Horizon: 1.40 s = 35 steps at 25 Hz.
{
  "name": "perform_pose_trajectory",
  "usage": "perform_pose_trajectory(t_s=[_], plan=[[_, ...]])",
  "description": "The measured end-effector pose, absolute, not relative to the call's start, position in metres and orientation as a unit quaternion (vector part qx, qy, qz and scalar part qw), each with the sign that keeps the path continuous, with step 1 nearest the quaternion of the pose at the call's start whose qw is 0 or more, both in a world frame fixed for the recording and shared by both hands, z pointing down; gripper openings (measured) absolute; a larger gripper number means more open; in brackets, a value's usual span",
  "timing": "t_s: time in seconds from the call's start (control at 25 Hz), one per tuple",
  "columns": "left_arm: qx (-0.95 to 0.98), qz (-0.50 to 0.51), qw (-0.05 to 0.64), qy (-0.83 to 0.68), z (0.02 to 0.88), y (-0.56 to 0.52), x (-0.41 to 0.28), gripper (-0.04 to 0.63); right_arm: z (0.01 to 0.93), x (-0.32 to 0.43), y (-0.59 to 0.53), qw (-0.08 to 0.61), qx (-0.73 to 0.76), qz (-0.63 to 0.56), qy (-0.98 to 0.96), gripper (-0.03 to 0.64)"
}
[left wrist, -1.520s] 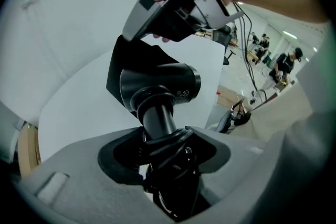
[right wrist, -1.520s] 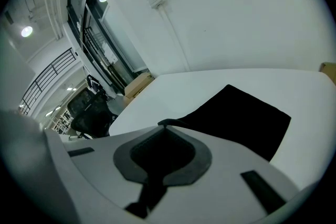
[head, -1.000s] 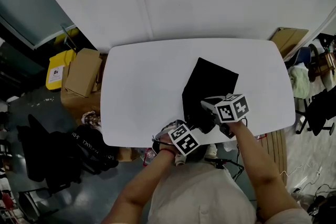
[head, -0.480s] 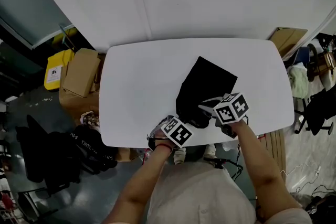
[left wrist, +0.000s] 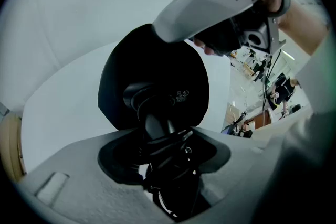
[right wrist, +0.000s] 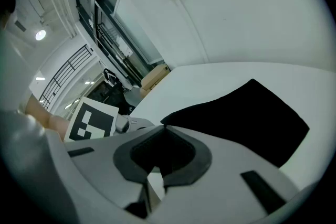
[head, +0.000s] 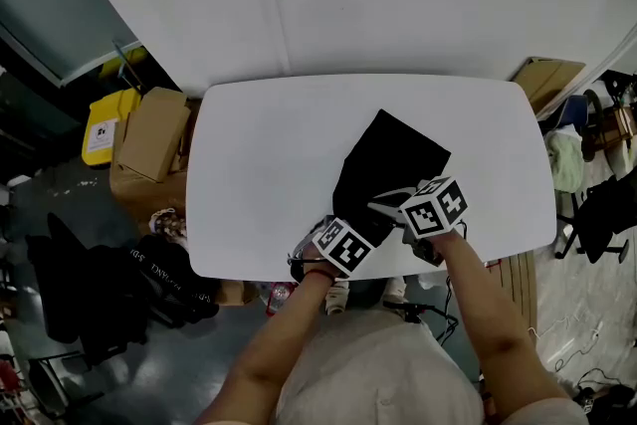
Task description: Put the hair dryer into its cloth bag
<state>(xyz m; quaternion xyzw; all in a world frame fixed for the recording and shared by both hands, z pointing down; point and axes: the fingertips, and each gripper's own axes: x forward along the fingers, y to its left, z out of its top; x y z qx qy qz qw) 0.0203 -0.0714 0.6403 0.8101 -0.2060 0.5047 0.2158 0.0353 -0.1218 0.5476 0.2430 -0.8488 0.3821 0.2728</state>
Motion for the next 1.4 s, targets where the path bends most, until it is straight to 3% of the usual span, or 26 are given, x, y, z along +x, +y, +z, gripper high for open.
perform_pose_trajectory(t_s=[0.96,1.4], plan=[[0.823,0.468,0.238,-0.216,0.66,-0.114,0.065,0.244,0.547,0.042,-0.123,0.243,0.235,0.399,-0.852,0.023],[0.838,0.455,0.184,-0.239,0.679,-0.121,0.066,0.244,0.557,0.054,-0.121,0.244,0.248,0.403,-0.846,0.023]])
